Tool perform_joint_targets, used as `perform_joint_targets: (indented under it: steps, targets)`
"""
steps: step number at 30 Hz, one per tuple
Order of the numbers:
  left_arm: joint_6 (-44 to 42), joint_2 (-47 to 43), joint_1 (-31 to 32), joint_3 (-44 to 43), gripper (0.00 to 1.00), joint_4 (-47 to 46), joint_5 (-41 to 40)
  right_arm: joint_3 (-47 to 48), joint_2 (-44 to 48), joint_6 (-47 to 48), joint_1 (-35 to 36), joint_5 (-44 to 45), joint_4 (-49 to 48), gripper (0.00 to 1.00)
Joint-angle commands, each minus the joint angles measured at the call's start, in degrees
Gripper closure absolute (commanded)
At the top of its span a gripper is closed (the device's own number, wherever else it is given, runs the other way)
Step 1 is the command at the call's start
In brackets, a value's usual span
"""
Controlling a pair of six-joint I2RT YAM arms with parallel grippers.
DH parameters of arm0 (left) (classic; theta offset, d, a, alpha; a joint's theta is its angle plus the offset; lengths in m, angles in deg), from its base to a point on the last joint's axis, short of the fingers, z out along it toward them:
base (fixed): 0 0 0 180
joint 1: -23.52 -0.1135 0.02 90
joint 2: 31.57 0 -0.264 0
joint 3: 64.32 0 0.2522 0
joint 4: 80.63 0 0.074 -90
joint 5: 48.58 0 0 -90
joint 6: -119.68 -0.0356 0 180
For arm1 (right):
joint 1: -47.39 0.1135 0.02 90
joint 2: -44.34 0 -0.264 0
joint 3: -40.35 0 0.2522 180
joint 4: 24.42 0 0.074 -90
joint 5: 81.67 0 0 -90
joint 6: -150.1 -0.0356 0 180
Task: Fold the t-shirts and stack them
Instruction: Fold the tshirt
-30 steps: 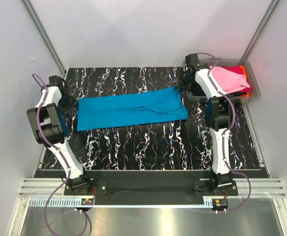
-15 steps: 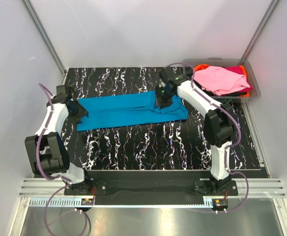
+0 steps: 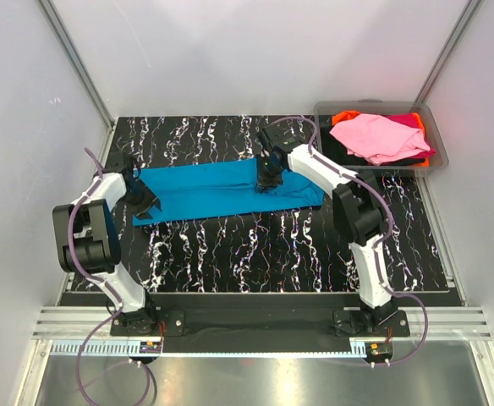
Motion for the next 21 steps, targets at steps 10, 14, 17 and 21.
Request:
perform_joint_targets:
  steps: [10, 14, 17, 21]
  targets:
    - [-0.9, 4.4, -0.1, -6.5, 0.58, -1.5, 0.6, 14.1, -10.9, -2.2, 0.1, 1.8, -1.1, 0.79]
    - [-0.9, 5.6, -0.1, -6.4, 0.57, -0.4, -0.1, 18.6, -14.5, -1.6, 0.1, 2.6, -0.2, 0.79]
    - [-1.2, 5.3, 0.0, -6.0, 0.58, -0.1, 0.3, 23.2, -17.4, -0.8, 0.1, 2.9, 1.7, 0.78]
    - [-1.4, 2.9, 0.1, -5.3, 0.57, -0.1, 0.7, 29.5, -19.4, -0.7, 0.1, 1.2, 4.9, 0.77]
